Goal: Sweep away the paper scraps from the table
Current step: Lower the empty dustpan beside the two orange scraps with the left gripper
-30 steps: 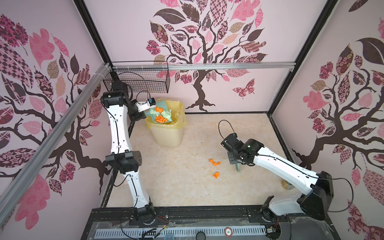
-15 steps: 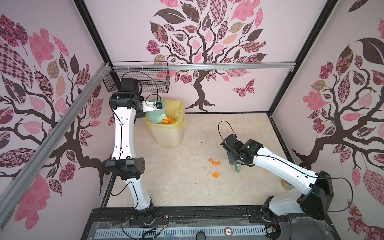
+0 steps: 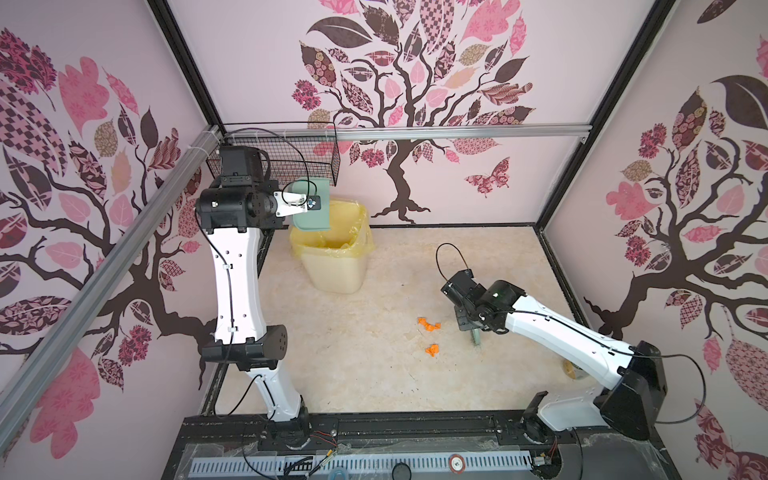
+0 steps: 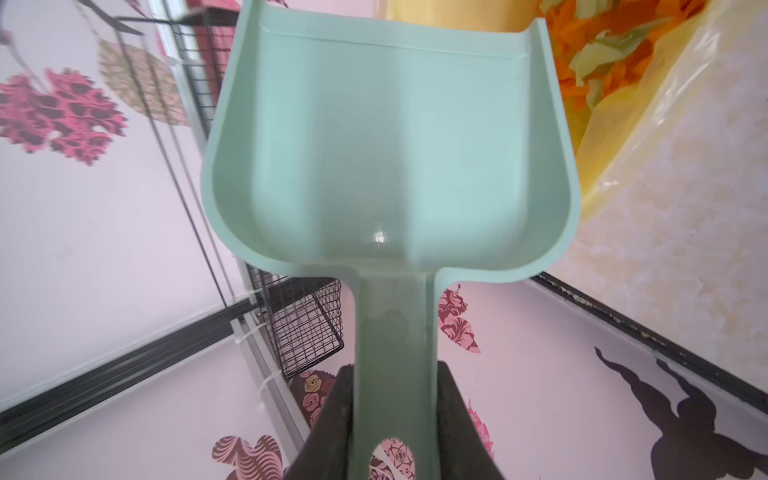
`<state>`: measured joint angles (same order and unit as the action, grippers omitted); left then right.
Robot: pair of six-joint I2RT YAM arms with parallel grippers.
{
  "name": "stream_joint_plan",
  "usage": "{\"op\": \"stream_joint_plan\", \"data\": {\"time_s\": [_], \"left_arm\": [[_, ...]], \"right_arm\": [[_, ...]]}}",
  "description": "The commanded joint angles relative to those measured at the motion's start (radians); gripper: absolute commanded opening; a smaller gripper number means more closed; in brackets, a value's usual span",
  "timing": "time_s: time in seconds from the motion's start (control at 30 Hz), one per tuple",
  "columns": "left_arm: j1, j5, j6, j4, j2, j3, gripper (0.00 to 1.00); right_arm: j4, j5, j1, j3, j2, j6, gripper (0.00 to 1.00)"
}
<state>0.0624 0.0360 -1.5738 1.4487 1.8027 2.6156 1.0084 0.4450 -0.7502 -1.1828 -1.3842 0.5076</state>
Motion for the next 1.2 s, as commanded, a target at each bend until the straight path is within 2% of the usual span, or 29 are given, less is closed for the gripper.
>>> {"op": "stream_joint_plan", "data": {"time_s": [0.0, 0.17, 0.23, 0.37, 0.6, 0.77, 0.93, 1.03, 1.17], "left_arm": [[-0.005, -0.145, 0.078, 0.092, -0.084, -0.016, 0.0], [-0.003, -0.338, 0.185, 0.289, -0.15, -0.036, 0.0], [-0.001, -0.427, 0.235, 0.344, -0.19, -0.109, 0.0], [-0.001, -0.573, 0.305, 0.284, -0.36, -0.462, 0.0], [-0.011, -0.731, 0.434, 0.118, -0.603, -1.055, 0.0], [-0.093, -0.695, 0.576, -0.106, -0.748, -1.434, 0.0], [-0.241, -0.526, 0.705, -0.392, -0.822, -1.742, 0.0], [-0.287, -0.432, 0.735, -0.53, -0.809, -1.855, 0.0], [-0.288, -0.438, 0.739, -0.57, -0.75, -1.877, 0.0]], "right_arm": [[0.016, 0.004, 0.004, -0.018, 0.008, -0.004, 0.0], [0.027, 0.01, 0.004, -0.021, 0.011, 0.0, 0.0], [0.031, 0.02, 0.003, -0.024, 0.013, -0.001, 0.0], [0.049, 0.042, 0.004, -0.044, 0.008, -0.014, 0.0], [0.067, 0.08, 0.004, -0.101, -0.031, -0.069, 0.0], [0.059, 0.095, 0.006, -0.143, -0.085, -0.118, 0.0], [0.03, 0.148, 0.009, -0.192, -0.159, -0.266, 0.0], [0.016, 0.196, 0.02, -0.216, -0.207, -0.33, 0.0], [-0.017, 0.177, 0.036, -0.241, -0.244, -0.362, 0.0]]}}
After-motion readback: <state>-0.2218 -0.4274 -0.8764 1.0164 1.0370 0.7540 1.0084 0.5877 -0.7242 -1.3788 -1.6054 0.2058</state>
